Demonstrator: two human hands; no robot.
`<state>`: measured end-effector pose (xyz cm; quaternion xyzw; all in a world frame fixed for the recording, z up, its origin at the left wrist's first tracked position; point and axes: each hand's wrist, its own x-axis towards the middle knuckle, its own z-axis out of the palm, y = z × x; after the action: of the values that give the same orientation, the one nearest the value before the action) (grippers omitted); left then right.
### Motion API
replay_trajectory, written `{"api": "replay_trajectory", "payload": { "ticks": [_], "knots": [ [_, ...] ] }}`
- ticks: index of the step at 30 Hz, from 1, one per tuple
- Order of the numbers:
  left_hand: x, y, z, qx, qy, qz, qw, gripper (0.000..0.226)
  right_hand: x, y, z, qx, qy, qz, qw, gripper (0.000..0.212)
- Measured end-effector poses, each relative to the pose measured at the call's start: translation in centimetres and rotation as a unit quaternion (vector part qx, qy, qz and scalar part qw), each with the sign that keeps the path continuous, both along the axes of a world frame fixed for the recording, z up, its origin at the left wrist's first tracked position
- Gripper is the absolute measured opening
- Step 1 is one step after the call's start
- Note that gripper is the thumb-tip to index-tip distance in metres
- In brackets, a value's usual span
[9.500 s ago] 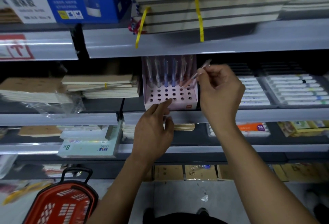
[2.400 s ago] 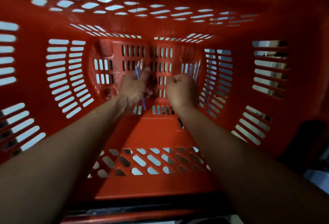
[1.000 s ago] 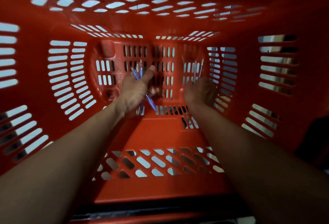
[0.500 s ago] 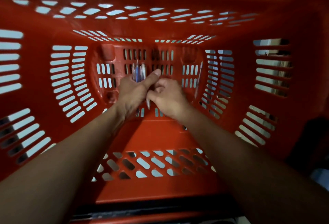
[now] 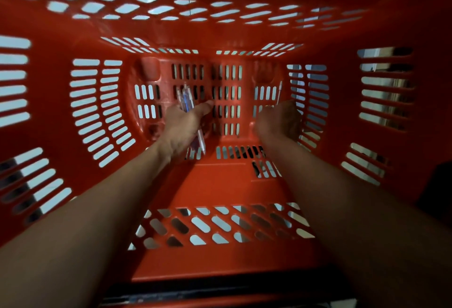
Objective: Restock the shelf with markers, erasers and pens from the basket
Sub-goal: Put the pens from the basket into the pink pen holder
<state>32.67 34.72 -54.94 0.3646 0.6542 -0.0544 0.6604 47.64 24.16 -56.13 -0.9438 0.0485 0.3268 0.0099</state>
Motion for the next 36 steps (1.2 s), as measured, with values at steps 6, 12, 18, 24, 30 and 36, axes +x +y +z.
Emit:
{"api": "replay_trajectory", "payload": {
  "ticks": [6, 12, 18, 24, 30, 36],
  "knots": [
    [0.2, 0.1, 0.3, -0.011, -0.04, 0.008, 0.999, 0.032, -0.3, 0.4, -0.7, -0.043, -0.025, 0.062, 0.997, 0.046],
    [1.1, 0.5, 1.5, 0.001, -0.037, 0.017, 0.999, 0.036, -0.8, 0.2, 0.2, 0.051, 0.008, 0.054, 0.997, 0.023],
    [1.8, 0.7, 4.2, 0.009, -0.052, 0.002, 0.999, 0.034, -2.6, 0.3, 3.6, 0.23, 0.127, 0.005, 0.965, 0.005],
    [0.9, 1.3, 10.7, 0.015, -0.042, 0.01, 0.999, 0.04, -4.3, 0.4, 10.6, 0.314, 0.128, -0.038, 0.94, 0.031],
    [0.2, 2.1, 21.1, 0.006, -0.058, -0.011, 0.998, 0.024, -4.8, 1.4, 21.3, 0.362, 0.164, -0.083, 0.914, 0.027],
    [1.0, 2.4, 33.4, 0.024, -0.116, -0.053, 0.992, 0.027, -4.0, 2.5, 33.5, 0.42, 0.213, -0.054, 0.88, 0.014]
  ]
}}
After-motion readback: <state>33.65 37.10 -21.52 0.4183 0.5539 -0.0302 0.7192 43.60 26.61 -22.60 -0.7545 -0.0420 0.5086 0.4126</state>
